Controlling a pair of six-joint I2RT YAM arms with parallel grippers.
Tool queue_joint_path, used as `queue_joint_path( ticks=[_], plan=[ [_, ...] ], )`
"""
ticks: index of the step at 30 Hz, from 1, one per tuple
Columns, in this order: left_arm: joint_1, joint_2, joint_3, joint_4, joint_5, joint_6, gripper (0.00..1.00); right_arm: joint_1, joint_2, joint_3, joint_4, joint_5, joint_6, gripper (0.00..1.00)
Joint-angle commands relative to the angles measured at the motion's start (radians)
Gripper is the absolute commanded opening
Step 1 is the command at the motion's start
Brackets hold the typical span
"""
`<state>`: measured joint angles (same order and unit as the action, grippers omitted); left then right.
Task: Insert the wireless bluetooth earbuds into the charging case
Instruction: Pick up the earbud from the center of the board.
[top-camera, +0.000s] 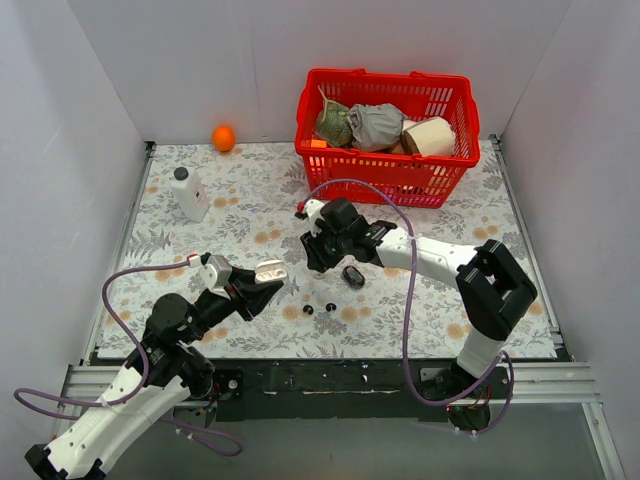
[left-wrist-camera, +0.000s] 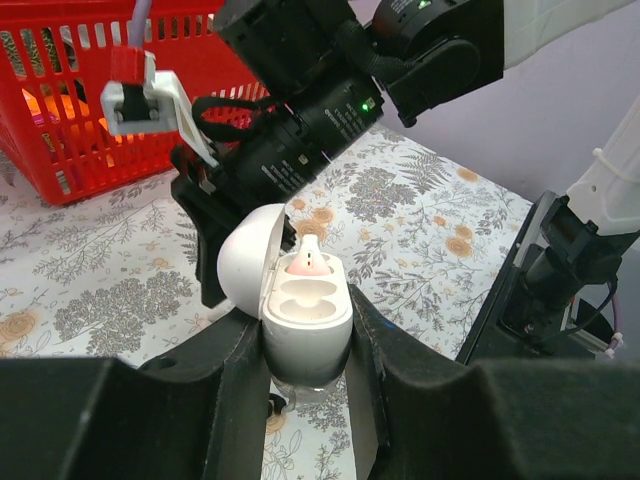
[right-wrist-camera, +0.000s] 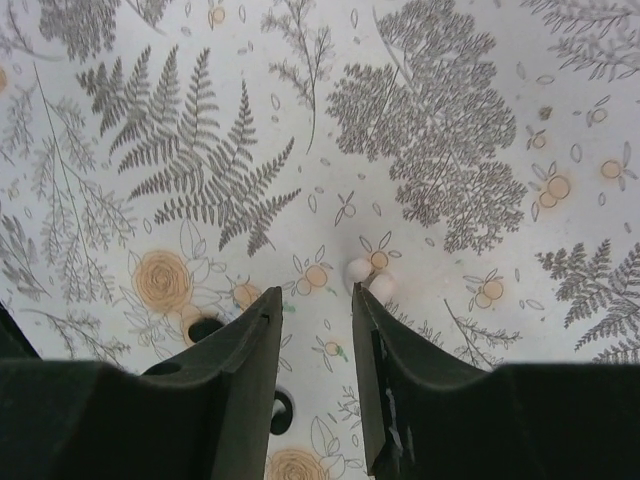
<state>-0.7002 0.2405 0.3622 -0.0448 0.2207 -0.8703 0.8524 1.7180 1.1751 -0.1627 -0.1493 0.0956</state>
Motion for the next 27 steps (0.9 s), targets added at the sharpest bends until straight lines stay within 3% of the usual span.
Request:
queue_joint_path(
  ticks=[1,8,10,12,15,27],
  plan=[
    [0.001,-0.014,0.026,0.014,0.003,0.010,0.00,0.022,0.012,-0.016,-0.086,-0.039,-0.091,0.43],
    [0.001,-0.020,0.026,0.006,0.016,-0.002,0.00,0.034,0.063,-0.042,-0.064,0.005,-0.091,0.41],
    [0.001,-0.023,0.023,0.005,0.014,-0.002,0.00,0.036,0.066,-0.046,-0.055,0.016,-0.085,0.31],
    [0.001,-0.026,0.024,0.003,0.017,-0.006,0.00,0.036,0.072,-0.046,-0.054,0.027,-0.079,0.13],
    [0.001,-0.024,0.024,0.000,0.019,-0.006,0.00,0.037,0.074,-0.057,-0.035,0.042,-0.057,0.01],
    [0.001,-0.013,0.023,-0.001,0.022,-0.009,0.00,0.039,0.163,0.000,-0.044,0.056,-0.028,0.01]
  ],
)
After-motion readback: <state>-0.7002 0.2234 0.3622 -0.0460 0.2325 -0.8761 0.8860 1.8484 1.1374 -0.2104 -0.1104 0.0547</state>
